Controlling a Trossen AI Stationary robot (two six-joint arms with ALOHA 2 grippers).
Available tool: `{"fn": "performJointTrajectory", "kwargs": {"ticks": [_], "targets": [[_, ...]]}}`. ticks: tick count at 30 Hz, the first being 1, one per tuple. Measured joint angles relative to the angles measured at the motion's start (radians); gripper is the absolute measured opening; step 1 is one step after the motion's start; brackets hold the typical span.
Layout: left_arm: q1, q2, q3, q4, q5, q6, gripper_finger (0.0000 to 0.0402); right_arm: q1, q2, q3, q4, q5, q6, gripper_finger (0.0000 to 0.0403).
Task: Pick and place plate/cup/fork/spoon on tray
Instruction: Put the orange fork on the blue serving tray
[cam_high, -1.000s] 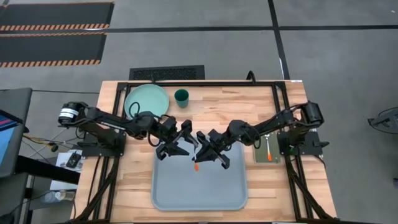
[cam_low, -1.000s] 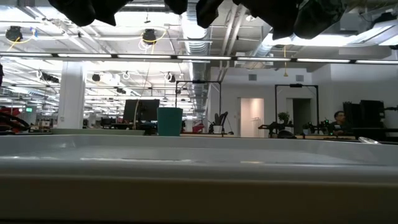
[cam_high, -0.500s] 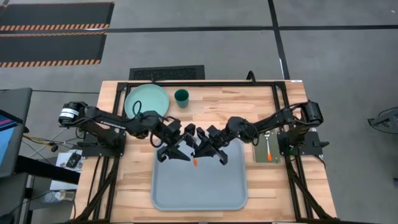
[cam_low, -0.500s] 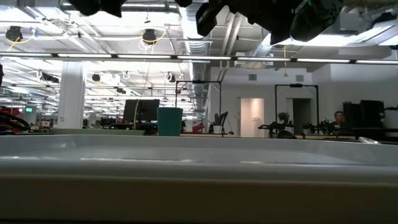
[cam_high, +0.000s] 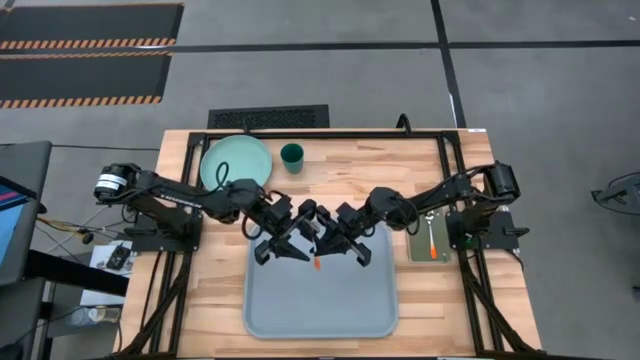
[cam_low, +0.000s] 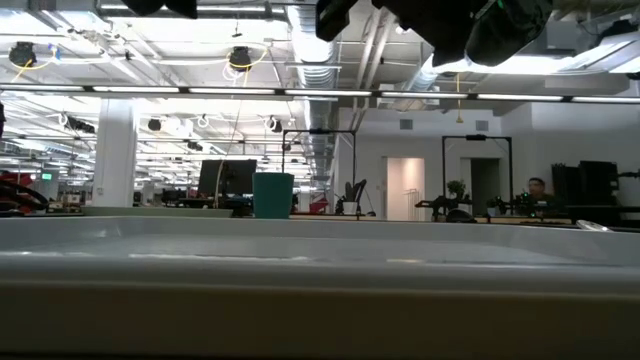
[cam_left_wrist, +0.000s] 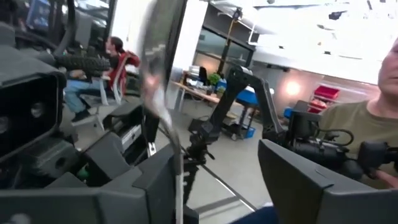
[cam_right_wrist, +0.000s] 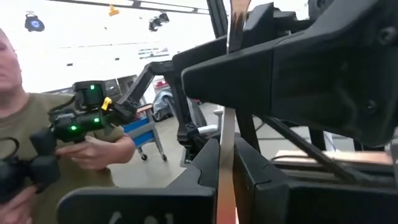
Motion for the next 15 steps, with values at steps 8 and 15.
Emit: {"fn": "performJointTrajectory", "kwargs": {"ticks": [8, 15], "targets": [[-0.002, 0.0, 0.0, 0.005, -0.027, -0.021, 0.0147, -0.014, 0.0, 0.0, -0.005, -0.026, -0.018, 0.0031], [-0.002, 0.0, -0.001, 0.005, -0.025, -0.074, 0.0094, -0.019, 0.0, 0.0, -0.017, -0.055, -0.021, 0.0031]]}}
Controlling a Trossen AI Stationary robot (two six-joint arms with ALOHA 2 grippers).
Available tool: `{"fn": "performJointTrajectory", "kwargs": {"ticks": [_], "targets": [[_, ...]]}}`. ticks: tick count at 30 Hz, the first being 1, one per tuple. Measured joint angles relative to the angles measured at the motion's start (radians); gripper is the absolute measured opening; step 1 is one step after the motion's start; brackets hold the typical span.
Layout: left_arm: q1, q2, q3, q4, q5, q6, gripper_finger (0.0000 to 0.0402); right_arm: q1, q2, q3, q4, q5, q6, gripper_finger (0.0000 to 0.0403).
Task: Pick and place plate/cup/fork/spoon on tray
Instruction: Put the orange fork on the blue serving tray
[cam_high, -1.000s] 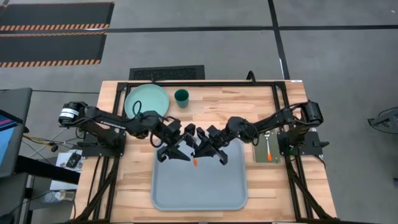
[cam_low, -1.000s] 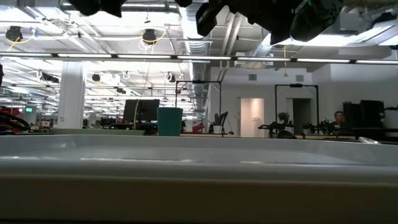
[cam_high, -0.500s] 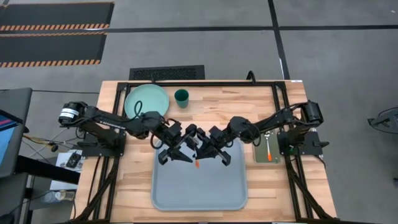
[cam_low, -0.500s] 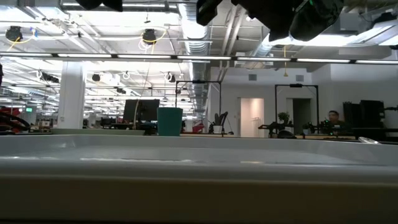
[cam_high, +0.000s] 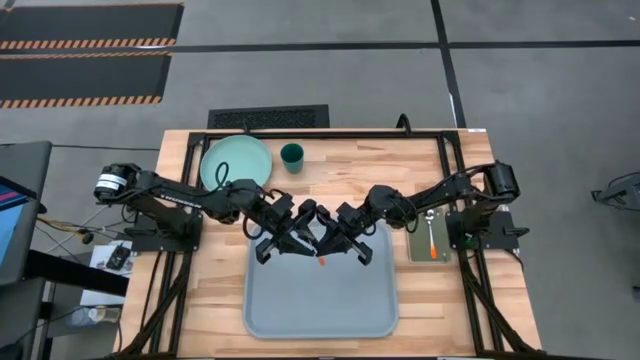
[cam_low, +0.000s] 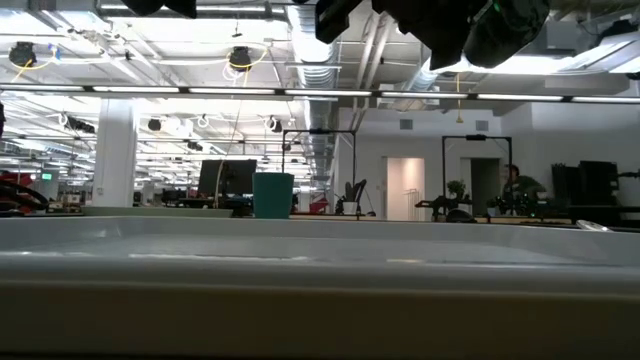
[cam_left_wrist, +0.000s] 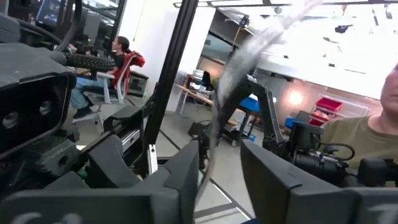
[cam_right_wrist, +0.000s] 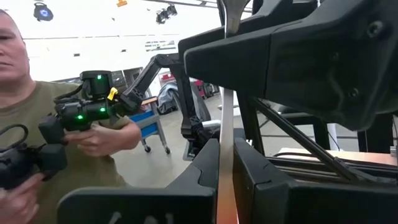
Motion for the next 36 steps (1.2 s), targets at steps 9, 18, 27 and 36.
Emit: {"fn": "performJointTrajectory", "kwargs": {"ticks": [9, 18, 27, 36], "targets": [[0.003, 0.0, 0.0, -0.005, -0.013, -0.041, 0.0006, -0.006, 0.0, 0.0, -0.006, -0.033, -0.005, 0.0031], [0.002, 0.0, 0.0, -0.007, -0.025, -0.048, 0.0001, -0.006, 0.0, 0.0, -0.011, -0.026, -0.005, 0.0044], [0.005, -0.002, -0.001, -0.014, 0.01, -0.086, 0.0001, -0.028, 0.0, 0.0, -0.127, 0.007, -0.007, 0.0138], [0.031, -0.025, -0.001, -0.082, -0.014, -0.165, 0.0001, -0.055, -0.019, -0.001, -0.322, -0.078, 0.113, 0.0231]]}}
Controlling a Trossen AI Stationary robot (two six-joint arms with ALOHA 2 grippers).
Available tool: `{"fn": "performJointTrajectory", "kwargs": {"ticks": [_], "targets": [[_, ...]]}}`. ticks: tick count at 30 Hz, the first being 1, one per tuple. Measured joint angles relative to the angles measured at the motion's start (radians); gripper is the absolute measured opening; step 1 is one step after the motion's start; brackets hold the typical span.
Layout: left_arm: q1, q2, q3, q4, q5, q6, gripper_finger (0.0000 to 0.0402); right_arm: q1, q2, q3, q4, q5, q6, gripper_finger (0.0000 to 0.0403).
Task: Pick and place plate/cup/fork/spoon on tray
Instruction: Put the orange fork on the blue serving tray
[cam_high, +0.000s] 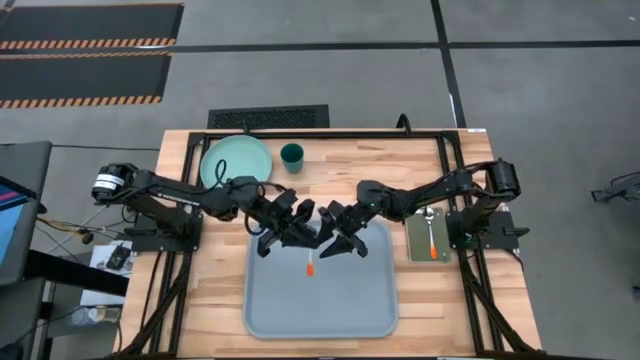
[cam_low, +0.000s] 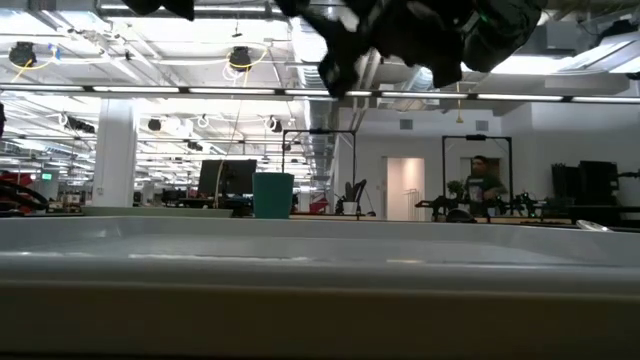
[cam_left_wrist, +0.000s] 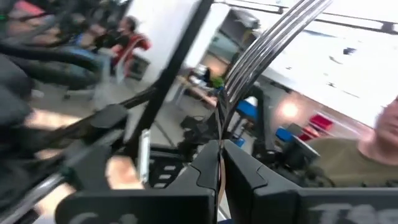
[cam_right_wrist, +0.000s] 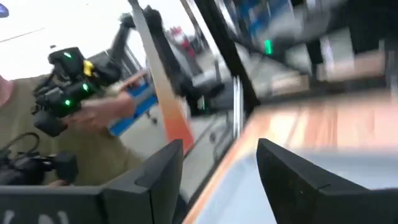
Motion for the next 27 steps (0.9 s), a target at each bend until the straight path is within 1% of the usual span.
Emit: {"fn": "performJointTrajectory", "kwargs": {"ticks": [1, 5, 9, 11, 14, 17, 19, 22, 24, 27], "targets": [[0.005, -0.008, 0.001, -0.037, -0.02, -0.003, 0.0001, -0.001, -0.004, 0.0, -0.049, -0.003, 0.007, 0.0232], [0.008, -0.059, 0.001, -0.271, -0.118, -0.011, 0.0001, -0.001, -0.01, -0.004, -0.247, -0.026, 0.033, 0.0234], [-0.014, -0.128, 0.0, -0.47, -0.249, -0.011, 0.0, 0.018, -0.032, -0.029, -0.37, -0.026, 0.04, 0.0234], [-0.041, -0.168, 0.0, -0.561, -0.318, -0.02, 0.0, 0.026, -0.062, -0.061, -0.401, -0.026, 0.068, 0.0234], [-0.09, -0.221, -0.004, -0.608, -0.417, -0.04, 0.0, 0.033, -0.142, -0.12, -0.412, -0.016, 0.121, 0.0234], [-0.135, -0.271, -0.082, -0.555, -0.522, -0.126, 0.0, 0.051, -0.245, -0.163, -0.429, 0.045, 0.158, 0.0234], [-0.163, -0.29, -0.172, -0.466, -0.601, -0.223, 0.0, 0.074, -0.329, -0.186, -0.49, 0.105, 0.16, 0.0233], [-0.201, -0.28, -0.32, -0.263, -0.725, -0.356, 0.0, 0.117, -0.429, -0.21, -0.578, 0.249, 0.143, 0.0227], [-0.21, -0.258, -0.4, -0.137, -0.772, -0.41, 0.0, 0.147, -0.477, -0.218, -0.621, 0.337, 0.116, 0.0222], [-0.223, -0.2, -0.452, -0.048, -0.796, -0.462, 0.0, 0.188, -0.536, -0.218, -0.678, 0.435, 0.093, 0.0216]]}}
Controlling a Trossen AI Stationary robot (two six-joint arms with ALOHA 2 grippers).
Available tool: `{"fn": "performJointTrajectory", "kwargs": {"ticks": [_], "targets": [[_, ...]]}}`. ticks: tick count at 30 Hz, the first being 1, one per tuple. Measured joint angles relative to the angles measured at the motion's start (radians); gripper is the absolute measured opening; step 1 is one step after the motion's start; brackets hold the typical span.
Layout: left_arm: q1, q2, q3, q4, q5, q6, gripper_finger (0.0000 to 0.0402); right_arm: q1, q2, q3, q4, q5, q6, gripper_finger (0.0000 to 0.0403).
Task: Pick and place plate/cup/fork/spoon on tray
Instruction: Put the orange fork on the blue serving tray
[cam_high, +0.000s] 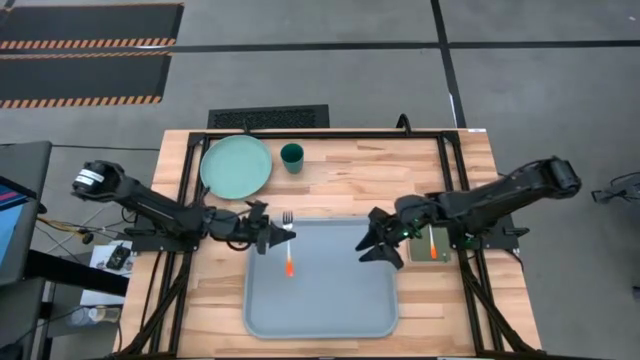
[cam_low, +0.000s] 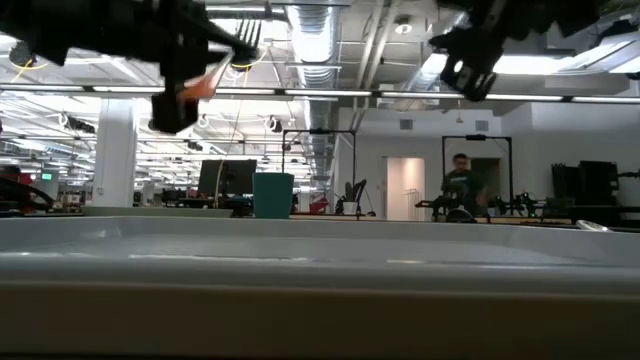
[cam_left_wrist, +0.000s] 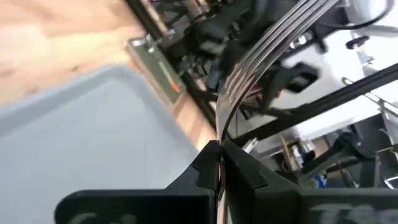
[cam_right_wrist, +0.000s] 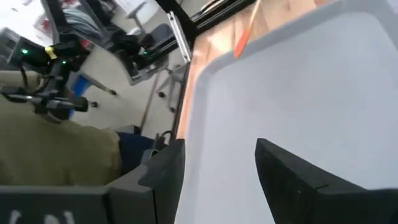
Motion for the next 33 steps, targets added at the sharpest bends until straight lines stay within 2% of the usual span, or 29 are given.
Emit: {"fn": "performJointTrajectory", "kwargs": {"ticks": [8, 19, 23, 29, 33], "targets": [[-0.044, 0.197, 0.041, 0.043, 0.026, -0.049, 0.0, 0.085, -0.063, 0.001, -0.039, 0.123, -0.002, 0.0204], [-0.094, 0.489, 0.054, 0.327, -0.008, -0.108, 0.0, 0.166, -0.045, 0.001, -0.047, 0.185, -0.004, 0.0201], [-0.116, 0.534, 0.054, 0.327, -0.058, -0.147, 0.0, 0.187, -0.046, 0.001, -0.049, 0.21, -0.004, 0.0197], [-0.145, 0.537, 0.055, 0.292, -0.158, -0.174, 0.0, 0.202, -0.046, 0.001, -0.046, 0.229, -0.021, 0.0195], [-0.145, 0.537, 0.055, 0.254, -0.156, -0.215, 0.0, 0.201, -0.046, 0.001, -0.046, 0.229, -0.021, 0.0196]]}}
